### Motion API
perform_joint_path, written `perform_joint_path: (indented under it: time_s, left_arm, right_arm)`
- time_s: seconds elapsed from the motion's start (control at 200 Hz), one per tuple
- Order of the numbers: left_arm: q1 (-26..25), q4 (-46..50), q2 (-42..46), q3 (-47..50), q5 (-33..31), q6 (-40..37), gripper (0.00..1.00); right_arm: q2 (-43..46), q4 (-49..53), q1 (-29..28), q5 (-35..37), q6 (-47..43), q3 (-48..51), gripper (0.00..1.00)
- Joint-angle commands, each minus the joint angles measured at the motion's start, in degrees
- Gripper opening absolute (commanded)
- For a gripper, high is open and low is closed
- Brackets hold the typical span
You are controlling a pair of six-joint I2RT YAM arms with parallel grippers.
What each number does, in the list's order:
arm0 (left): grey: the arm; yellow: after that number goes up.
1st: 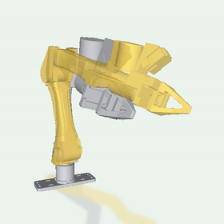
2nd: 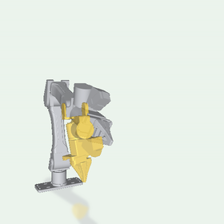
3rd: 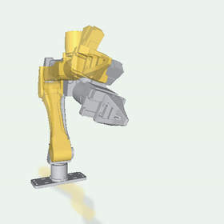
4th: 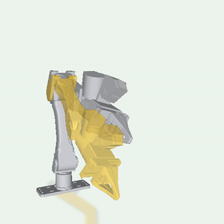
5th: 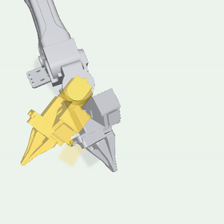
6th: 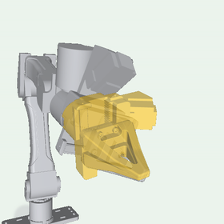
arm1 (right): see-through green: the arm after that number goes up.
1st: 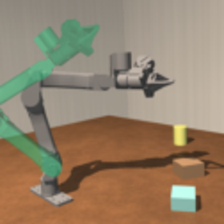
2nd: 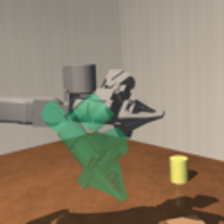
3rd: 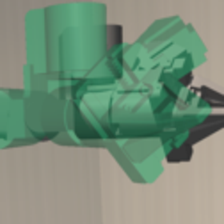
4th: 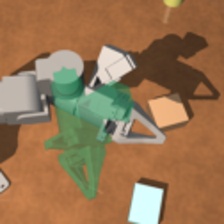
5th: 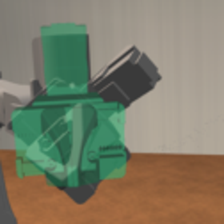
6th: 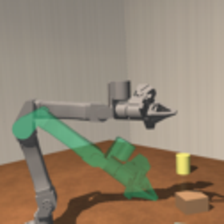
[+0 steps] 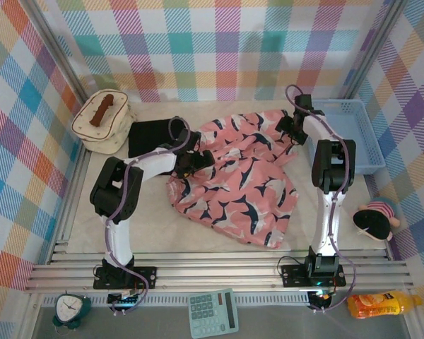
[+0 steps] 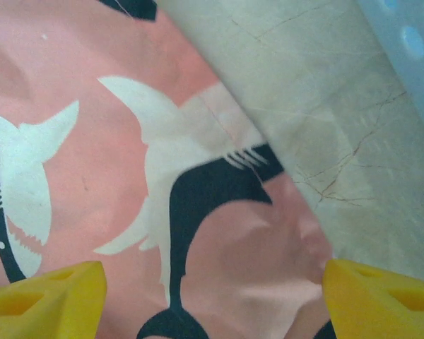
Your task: Fold and stack the mixed laundry pile
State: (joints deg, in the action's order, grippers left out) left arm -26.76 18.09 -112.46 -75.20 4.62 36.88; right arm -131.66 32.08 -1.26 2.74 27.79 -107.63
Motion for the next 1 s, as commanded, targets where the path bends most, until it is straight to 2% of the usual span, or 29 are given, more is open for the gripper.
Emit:
perform_joint_path:
  time_s: [0.0,0.19,0.335,0.46,0.565,0.69,0.915,1.0]
  left_arm:
    - [0.3,7.4,4.3,-2.9,1.4,-3.1,1.0]
    - [0.6,13.5,11.0,-4.3,1.4,-8.2,1.0]
    - [1.7,14.8,16.4,1.0,-1.4,-10.3,1.0]
    - [2.4,14.9,20.1,7.3,-5.3,-11.5,0.98]
    - [2.4,13.9,21.9,12.6,-6.8,-11.7,0.95]
    - [2.4,9.2,22.7,18.9,-5.6,-9.6,0.89]
    - [2.3,2.2,19.8,24.8,-5.1,-4.3,0.71]
    - [2.3,1.7,18.8,25.2,-6.0,-4.1,0.6]
  right_arm:
    - [7.7,2.7,-0.1,-2.7,-2.5,3.2,0.81]
    - [24.8,3.0,-2.9,-4.9,-5.0,21.8,0.81]
    - [39.2,4.8,-8.4,-4.1,-3.1,38.6,0.8]
    - [47.6,10.0,-16.2,-1.3,1.5,48.3,0.79]
    - [51.7,13.9,-22.7,-1.1,7.5,54.4,0.78]
    - [56.1,16.3,-30.0,-0.3,15.7,60.8,0.77]
    - [57.6,13.3,-36.1,-3.5,23.1,68.5,0.77]
    - [55.0,11.3,-38.1,-4.3,24.1,69.5,0.77]
